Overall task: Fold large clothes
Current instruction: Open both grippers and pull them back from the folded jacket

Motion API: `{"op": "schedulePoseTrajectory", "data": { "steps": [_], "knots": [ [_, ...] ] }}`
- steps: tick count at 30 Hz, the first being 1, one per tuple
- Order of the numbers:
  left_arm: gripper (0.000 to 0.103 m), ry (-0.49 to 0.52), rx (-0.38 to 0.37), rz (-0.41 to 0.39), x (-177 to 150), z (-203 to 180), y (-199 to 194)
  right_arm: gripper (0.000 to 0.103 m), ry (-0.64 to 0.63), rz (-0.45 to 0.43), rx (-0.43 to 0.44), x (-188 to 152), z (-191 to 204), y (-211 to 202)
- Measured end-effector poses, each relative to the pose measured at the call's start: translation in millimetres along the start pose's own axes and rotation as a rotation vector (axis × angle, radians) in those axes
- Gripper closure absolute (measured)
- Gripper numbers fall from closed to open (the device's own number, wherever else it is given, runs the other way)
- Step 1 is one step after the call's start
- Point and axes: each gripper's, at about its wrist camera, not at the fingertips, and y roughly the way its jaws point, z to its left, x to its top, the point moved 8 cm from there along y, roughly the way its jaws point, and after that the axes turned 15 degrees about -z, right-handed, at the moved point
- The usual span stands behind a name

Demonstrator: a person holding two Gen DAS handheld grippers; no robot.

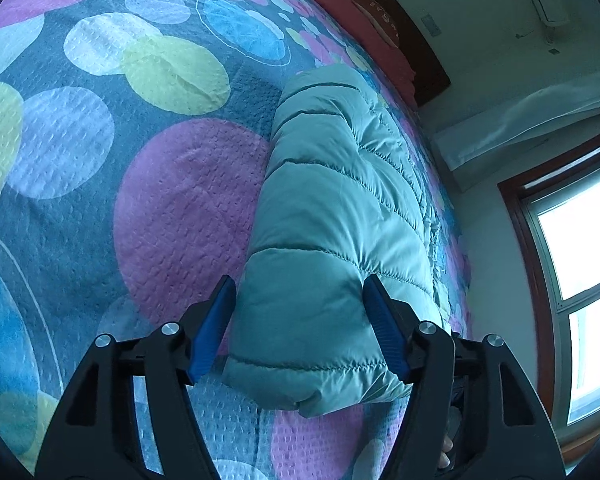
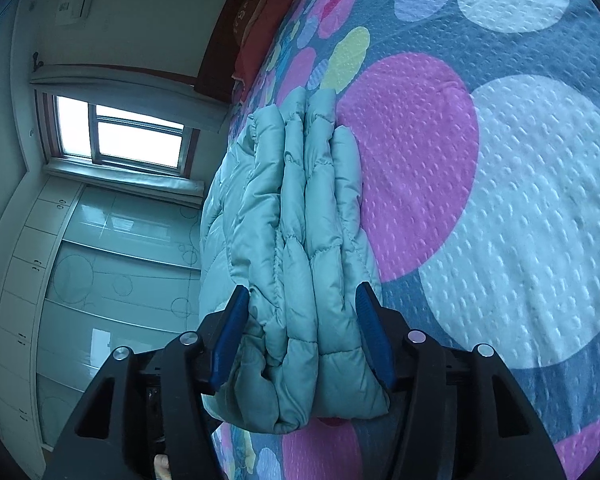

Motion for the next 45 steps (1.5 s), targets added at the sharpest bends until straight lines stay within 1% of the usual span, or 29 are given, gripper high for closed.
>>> {"op": "schedulePoseTrajectory", "data": {
  "steps": [6, 13, 19, 22, 28, 31, 32, 33, 34, 35, 36, 38, 40, 42, 45],
  "knots": [
    [0.036, -0.029, 0.022, -0.01, -11, 2, -13, 0.047, 0.019, -0.017, -0.008, -12, -8, -17],
    [0.035, -0.031, 0.048, -0.007, -29, 5, -29, 0.047, 0.044, -0.022, -0.016, -38, -21, -40],
    [0.035, 0.021, 0.089, 0.0, -45, 8, -41, 0.047, 0.043, -0.023, -0.023, -59, -26, -60],
    [0.035, 0.083, 0.128, -0.012, -53, 9, -50, 0.047, 0.011, -0.025, -0.044, -68, -23, -70],
    [0.035, 0.251, 0.235, -0.069, -60, 11, -69, 0.047, -0.151, -0.037, -0.149, -89, -9, -84],
    [0.035, 0.327, 0.279, -0.103, -60, 10, -80, 0.046, -0.275, -0.047, -0.219, -100, 4, -89],
    [0.035, 0.351, 0.291, -0.113, -60, 9, -84, 0.045, -0.318, -0.054, -0.243, -103, 8, -91],
    [0.034, 0.37, 0.3, -0.122, -60, 7, -87, 0.039, -0.36, -0.063, -0.267, -105, 12, -93],
    [0.033, 0.384, 0.304, -0.131, -59, 5, -91, 0.036, -0.406, -0.075, -0.292, -106, 16, -96],
    [0.028, 0.402, 0.311, -0.144, -59, 2, -95, 0.036, -0.451, -0.087, -0.32, -107, 20, -98],
    [0.025, 0.417, 0.316, -0.159, -59, 0, -100, 0.035, -0.493, -0.096, -0.346, -109, 25, -99],
    [0.024, 0.456, 0.326, -0.189, -58, -7, -108, 0.034, -0.563, -0.109, -0.387, -113, 33, -100],
    [0.02, 0.49, 0.334, -0.211, -57, -14, -115, 0.031, -0.63, -0.128, -0.424, -117, 41, -105],
    [0.014, 0.512, 0.339, -0.233, -55, -20, -122, 0.03, -0.687, -0.149, -0.452, -121, 47, -108],
    [0.011, 0.534, 0.35, -0.278, -50, -28, -135, 0.029, -0.739, -0.174, -0.467, -121, 61, -108]
  ]
}}
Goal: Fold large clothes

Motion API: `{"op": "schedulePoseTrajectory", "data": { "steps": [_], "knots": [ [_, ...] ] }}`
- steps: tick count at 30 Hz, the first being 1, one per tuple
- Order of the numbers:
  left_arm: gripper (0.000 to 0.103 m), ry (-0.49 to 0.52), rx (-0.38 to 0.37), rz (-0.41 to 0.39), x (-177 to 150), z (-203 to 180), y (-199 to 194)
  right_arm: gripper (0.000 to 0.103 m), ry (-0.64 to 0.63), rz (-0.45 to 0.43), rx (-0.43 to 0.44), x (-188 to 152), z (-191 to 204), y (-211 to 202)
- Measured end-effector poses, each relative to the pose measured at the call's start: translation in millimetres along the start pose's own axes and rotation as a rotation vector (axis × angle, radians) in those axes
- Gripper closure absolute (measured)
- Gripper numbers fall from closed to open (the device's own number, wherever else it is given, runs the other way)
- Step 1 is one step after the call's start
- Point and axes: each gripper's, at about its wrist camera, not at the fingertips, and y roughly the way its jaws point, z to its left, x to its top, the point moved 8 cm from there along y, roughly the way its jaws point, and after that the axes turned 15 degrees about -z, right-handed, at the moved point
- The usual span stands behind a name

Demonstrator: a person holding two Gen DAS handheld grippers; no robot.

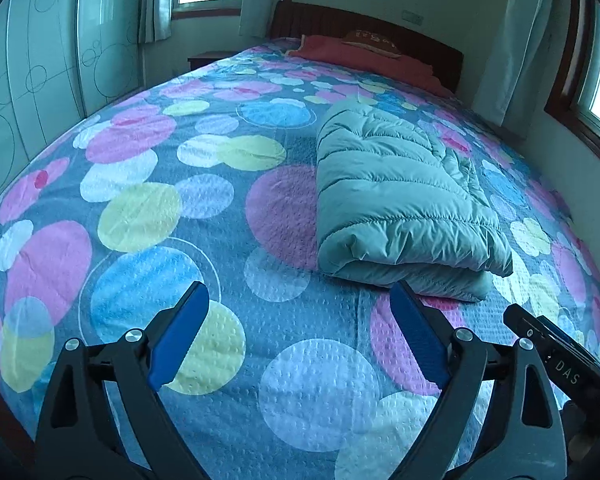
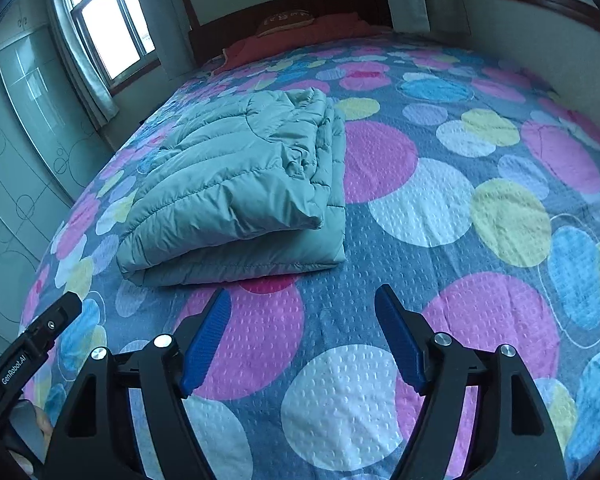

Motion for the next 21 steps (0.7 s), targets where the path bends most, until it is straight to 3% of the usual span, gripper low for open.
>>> {"op": "schedulePoseTrajectory", "data": {
  "steps": [9, 21],
  "knots": [
    [0.007, 0.037, 0.027, -0.086, 29, -4, -31, 0.024, -0.065, -0.092, -0.013, 26, 22, -30],
    [0.006, 0.085, 0.039, -0.142, 46, -14, -54, 0.024, -0.097, -0.164, 0.002, 45, 41, -61]
  ]
}}
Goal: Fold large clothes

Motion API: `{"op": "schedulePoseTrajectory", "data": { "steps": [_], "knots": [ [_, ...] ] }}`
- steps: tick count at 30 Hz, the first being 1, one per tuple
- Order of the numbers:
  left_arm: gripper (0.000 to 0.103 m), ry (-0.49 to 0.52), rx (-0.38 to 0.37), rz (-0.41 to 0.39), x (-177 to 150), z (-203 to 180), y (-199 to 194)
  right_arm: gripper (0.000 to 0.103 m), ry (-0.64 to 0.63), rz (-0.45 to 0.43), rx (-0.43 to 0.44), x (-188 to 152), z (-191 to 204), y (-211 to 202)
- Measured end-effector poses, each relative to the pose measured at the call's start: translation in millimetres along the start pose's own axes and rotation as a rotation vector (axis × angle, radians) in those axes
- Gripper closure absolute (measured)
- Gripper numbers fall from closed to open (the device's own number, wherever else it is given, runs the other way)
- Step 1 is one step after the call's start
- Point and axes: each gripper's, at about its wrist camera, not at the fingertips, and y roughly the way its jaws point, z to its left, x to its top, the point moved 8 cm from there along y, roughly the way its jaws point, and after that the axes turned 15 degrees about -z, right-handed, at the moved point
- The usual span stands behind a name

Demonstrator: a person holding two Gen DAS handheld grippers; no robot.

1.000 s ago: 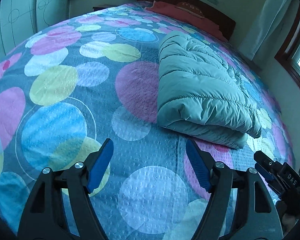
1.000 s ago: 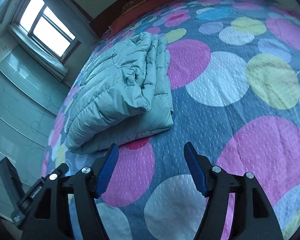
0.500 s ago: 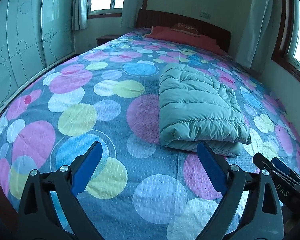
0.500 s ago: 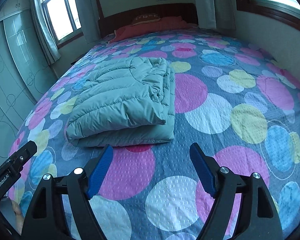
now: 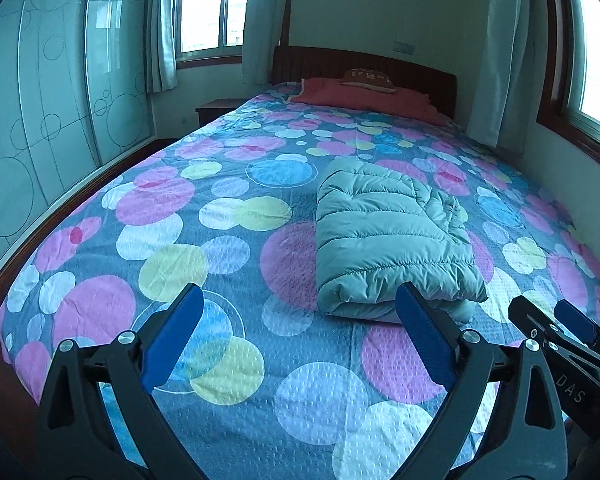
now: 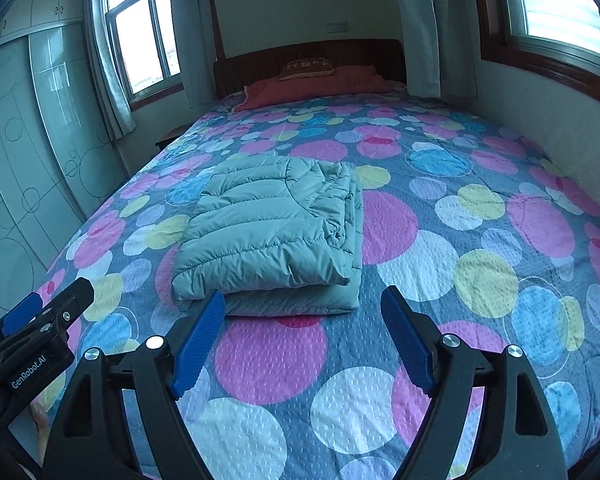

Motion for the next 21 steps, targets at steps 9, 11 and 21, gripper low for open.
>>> {"op": "schedulePoseTrajectory", "data": {
  "steps": [9, 11, 21],
  "knots": [
    [0.006, 0.006, 0.0, -0.011, 4.3, -1.8, -4.9, 0.024, -0.007, -0.017, 0.005, 5.9, 4.4, -6.4],
    [0.006, 0.007, 0.0, -0.012, 4.5, -2.0, -5.3, 0.024, -0.008, -0.018, 0.004, 6.0, 4.5, -6.6],
    [0.006, 0.007, 0.0, -0.003, 2.6, -0.7, -6.2, 0.024, -0.006, -0.013, 0.008, 4.8, 5.5, -6.7]
  ]
}}
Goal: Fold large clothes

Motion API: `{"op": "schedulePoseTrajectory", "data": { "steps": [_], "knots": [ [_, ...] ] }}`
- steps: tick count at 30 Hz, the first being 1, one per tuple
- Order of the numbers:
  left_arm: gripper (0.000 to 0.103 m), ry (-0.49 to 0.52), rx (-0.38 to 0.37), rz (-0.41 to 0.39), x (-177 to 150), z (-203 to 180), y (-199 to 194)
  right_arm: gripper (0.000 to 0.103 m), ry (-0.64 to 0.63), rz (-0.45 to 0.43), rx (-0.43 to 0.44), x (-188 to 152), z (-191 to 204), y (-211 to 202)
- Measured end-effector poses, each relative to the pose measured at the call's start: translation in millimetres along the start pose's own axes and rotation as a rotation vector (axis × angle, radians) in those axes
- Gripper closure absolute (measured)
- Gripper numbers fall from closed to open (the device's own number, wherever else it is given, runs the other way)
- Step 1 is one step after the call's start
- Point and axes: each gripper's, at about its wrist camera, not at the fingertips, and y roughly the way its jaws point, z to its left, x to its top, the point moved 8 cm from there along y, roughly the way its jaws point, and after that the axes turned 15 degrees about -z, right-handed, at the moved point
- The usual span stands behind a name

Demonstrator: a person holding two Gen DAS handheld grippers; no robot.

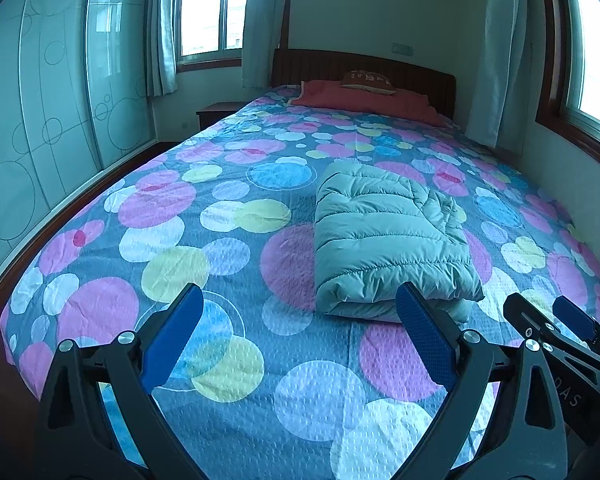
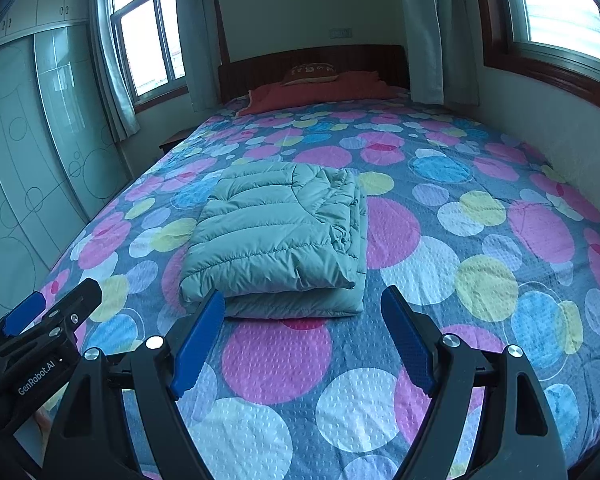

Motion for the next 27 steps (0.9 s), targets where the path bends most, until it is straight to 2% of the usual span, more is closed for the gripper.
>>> {"op": "schedulePoseTrajectory", "data": {
  "steps": [27],
  "knots": [
    [0.006, 0.003, -0.007, 0.016, -7.9, -2.2, 3.9, 0.024, -0.001, 0.005, 0.002, -2.8, 3.7, 1.1]
  ]
}}
